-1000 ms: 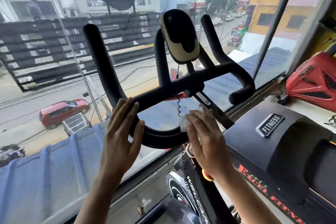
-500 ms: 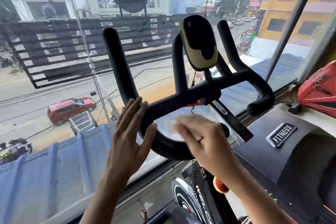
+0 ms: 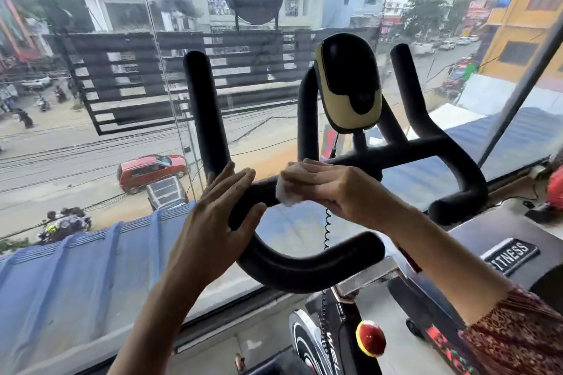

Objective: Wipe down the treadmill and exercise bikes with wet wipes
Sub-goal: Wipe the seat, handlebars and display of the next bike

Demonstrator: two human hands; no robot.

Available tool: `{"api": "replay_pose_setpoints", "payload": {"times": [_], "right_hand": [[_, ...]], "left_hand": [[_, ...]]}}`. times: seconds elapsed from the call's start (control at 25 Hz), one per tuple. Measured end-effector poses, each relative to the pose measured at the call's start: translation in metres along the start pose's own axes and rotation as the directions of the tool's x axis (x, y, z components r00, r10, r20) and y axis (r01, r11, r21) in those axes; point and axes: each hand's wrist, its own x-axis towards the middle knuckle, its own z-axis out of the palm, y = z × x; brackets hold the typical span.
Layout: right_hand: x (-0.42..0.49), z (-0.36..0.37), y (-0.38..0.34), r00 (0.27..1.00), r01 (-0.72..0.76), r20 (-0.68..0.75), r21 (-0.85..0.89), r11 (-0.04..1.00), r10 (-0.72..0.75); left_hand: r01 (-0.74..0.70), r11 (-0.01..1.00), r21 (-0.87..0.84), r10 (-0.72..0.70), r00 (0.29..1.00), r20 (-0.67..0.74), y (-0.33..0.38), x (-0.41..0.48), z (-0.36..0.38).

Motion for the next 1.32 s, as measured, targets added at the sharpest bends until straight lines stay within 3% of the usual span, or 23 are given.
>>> {"api": "replay_pose_setpoints", "payload": {"times": [0.16, 0.24, 0.4, 0.52, 0.64, 0.76, 0.88, 1.04, 1.12, 1.24, 1.32], "right_hand": [[-0.068, -0.027, 0.044, 0.992, -0.114, -0.079, -0.189, 0.975, 0.1], [-0.072, -0.02, 0.041, 0.976, -0.16, -0.179, -0.191, 0.969, 0.126], [-0.023, 0.014, 0.019, 0.986, 0.052, -0.152, -0.094, 0.994, -0.066], [-0.019, 0.009, 0.029, 0.988, 0.099, -0.107, -0.109, 0.989, -0.111], [-0.053, -0.002, 0.041, 0.973, -0.078, -0.224, -0.122, 0.989, 0.049], [-0.063, 0.0, 0.033, 0.895, -0.305, -0.373, -0.107, 0.946, 0.246], [-0.037, 0.017, 0.019, 0.917, -0.195, -0.374, -0.123, 0.973, 0.137], [-0.046, -0.003, 0.035, 0.98, -0.074, -0.193, -0.149, 0.986, 0.044], [-0.067, -0.017, 0.051, 0.977, -0.154, -0.176, -0.172, 0.973, 0.124], [-0.085, -0.027, 0.058, 0.905, -0.353, -0.294, -0.119, 0.928, 0.306], [-0.081, -0.022, 0.051, 0.898, -0.359, -0.309, -0.106, 0.927, 0.312]], "left_hand": [[-0.003, 0.992, 0.124, 0.002, 1.0, 0.007, 0.016, 0.014, 0.008], [-0.027, 0.979, 0.202, 0.027, 1.0, 0.0, 0.025, 0.02, 0.017], [-0.044, 0.955, 0.293, 0.035, 0.999, 0.038, 0.044, 0.027, 0.033], [-0.014, 0.963, 0.27, 0.01, 1.0, 0.017, 0.045, 0.028, 0.034], [0.004, 0.953, 0.304, -0.002, 1.0, -0.008, 0.046, 0.024, 0.033], [0.01, 0.957, 0.289, -0.005, 1.0, -0.02, 0.048, 0.023, 0.035], [0.0, 0.965, 0.261, 0.006, 1.0, -0.021, 0.047, 0.023, 0.034], [0.001, 0.964, 0.266, 0.0, 1.0, -0.004, 0.044, 0.022, 0.035], [-0.03, 0.967, 0.254, 0.037, 0.999, -0.023, 0.042, 0.023, 0.035], [-0.115, 0.964, 0.239, 0.127, 0.991, -0.038, 0.042, 0.024, 0.035], [-0.216, 0.941, 0.262, 0.215, 0.976, 0.033, 0.042, 0.027, 0.044]]}}
